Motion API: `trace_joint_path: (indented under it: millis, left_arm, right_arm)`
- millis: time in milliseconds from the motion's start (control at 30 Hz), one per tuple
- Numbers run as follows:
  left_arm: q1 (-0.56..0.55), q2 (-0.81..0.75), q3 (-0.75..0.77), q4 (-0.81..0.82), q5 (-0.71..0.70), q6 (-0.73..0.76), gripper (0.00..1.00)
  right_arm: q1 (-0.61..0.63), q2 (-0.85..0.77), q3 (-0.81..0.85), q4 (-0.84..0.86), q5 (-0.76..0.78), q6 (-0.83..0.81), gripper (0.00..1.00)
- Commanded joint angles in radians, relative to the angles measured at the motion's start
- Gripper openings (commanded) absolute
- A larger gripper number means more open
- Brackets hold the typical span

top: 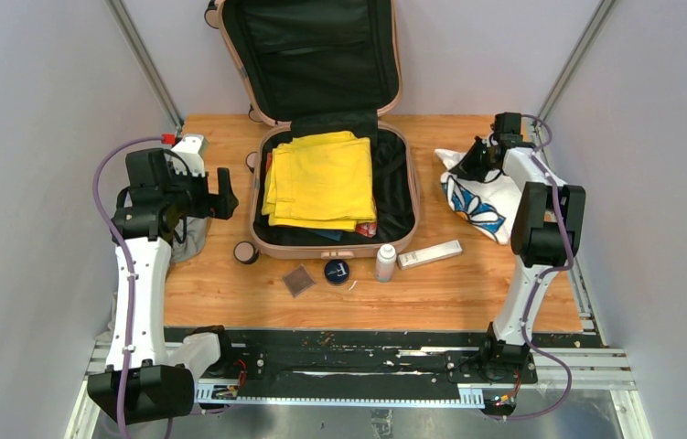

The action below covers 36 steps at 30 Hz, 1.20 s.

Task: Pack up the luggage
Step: Pick up the clothes from the corner of the board, then place the clothes in the luggage.

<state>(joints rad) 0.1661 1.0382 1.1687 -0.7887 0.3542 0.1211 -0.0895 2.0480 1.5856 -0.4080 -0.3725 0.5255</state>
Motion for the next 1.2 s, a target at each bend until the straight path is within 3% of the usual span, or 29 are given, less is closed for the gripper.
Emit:
trace_joint_path:
  millis: [0, 300, 600, 1167]
  left_arm:
    - [-0.006, -0.022, 0.031, -0.021, -0.003, 0.007, 1.0]
    - [-0.005, -0.027, 0.043, -0.026, 0.002, 0.004, 1.0]
    - [-0.005, -0.038, 0.032, -0.03, -0.008, 0.013, 1.0]
    - [-0.005, -0.052, 0.02, -0.038, -0.02, 0.047, 1.0]
  right_arm:
    - [0.009, -0.111, -0.045, 0.18, -0.324, 0.161, 0.0]
    - [0.083, -0.171, -0.039, 0.368, -0.463, 0.373, 0.0]
    - [0.314, -0.167, 0.107, 0.387, -0.431, 0.423, 0.0]
    - [0.621, 0.13, 0.412, 0.307, -0.276, 0.472, 0.0]
